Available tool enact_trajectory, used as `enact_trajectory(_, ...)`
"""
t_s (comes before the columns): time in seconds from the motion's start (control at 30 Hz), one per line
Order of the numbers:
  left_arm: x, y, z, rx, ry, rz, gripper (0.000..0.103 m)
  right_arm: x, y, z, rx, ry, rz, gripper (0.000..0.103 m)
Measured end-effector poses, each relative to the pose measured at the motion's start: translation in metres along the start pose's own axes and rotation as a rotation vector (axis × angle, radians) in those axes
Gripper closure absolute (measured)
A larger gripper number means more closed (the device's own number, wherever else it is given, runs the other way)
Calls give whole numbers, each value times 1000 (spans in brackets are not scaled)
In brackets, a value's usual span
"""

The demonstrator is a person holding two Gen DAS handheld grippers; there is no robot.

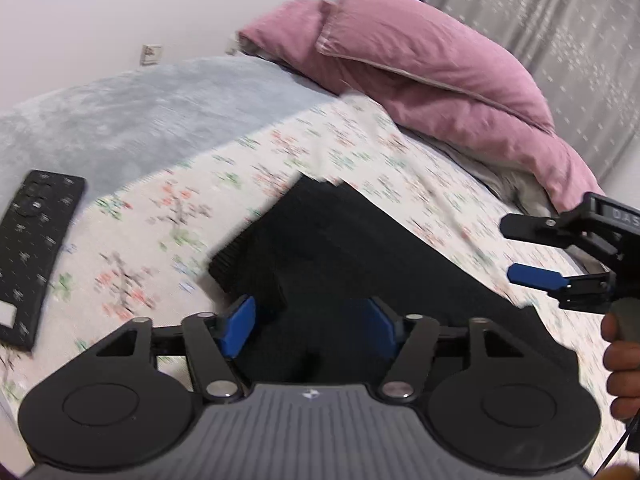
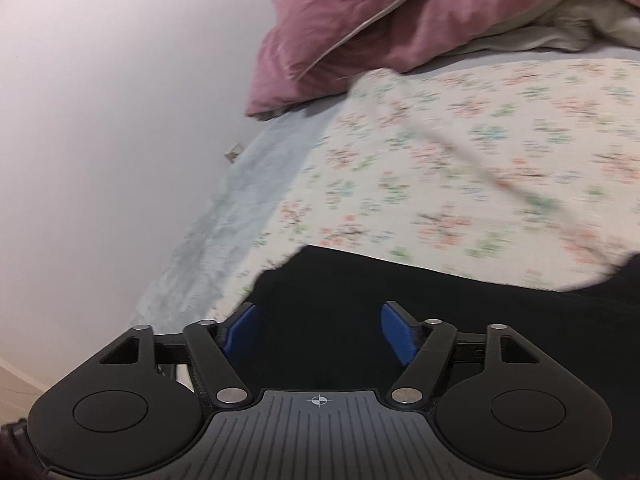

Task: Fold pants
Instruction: 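Open both grippers and move them back above the folded trousers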

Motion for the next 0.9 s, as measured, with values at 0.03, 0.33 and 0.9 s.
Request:
enact_trajectory(0.03, -2, 7, 5, 14, -8, 7, 14, -13, 9, 3, 7, 1, 10, 27)
enact_trajectory(0.33, -22, 68, 58, 185, -43, 55, 0, -110, 82, 47, 19, 14, 158, 22)
enact_trajectory(0.9, -31, 146, 181, 567, -134, 182, 0, -180, 154, 199, 53, -141, 246, 21)
Point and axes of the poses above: each gripper's, at about its wrist camera, not at the fingertips, and x roughly the way its jaws point, y to its right, z to its underside, the point moved 9 cm from there along x, roughly the way its jaws point, and after that the axes turned 5 degrees about -x, right-handed, at the moved point
